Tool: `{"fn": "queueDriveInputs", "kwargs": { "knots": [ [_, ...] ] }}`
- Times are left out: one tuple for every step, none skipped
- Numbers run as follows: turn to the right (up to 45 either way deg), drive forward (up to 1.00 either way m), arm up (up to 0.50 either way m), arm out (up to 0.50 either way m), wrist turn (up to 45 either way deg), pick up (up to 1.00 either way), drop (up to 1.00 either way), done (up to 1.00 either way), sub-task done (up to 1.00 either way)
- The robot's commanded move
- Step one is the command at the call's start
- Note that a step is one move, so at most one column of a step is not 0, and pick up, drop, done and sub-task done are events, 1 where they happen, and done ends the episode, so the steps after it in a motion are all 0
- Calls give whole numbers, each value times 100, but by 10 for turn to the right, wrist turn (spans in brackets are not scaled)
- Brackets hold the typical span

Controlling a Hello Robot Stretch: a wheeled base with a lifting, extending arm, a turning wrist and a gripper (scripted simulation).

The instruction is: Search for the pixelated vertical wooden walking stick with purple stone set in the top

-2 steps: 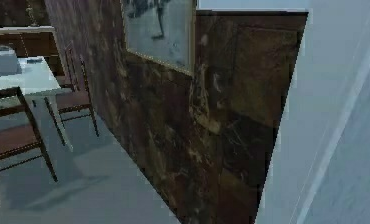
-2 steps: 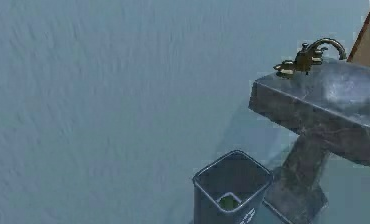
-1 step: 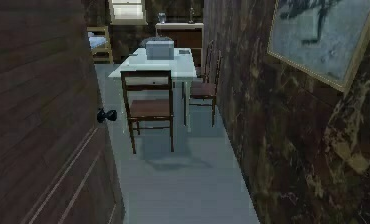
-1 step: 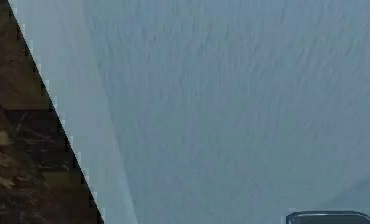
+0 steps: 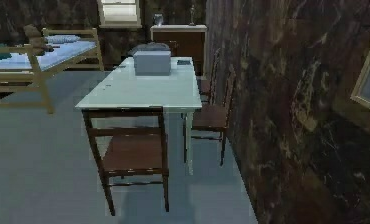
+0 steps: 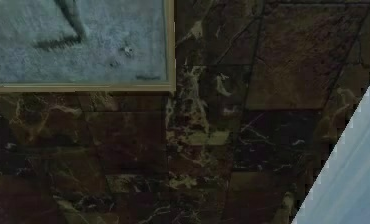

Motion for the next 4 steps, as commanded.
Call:
{"fn": "queueDriveInputs", "kwargs": {
  "knots": [
    [-30,0,0,0,0,0,0,0,0],
    [0,30,0,0,0,0,0,0,0],
    [-240,0,0,0,0,0,0,0,0],
    [0,30,0,0,0,0,0,0,0]
  ]
}}
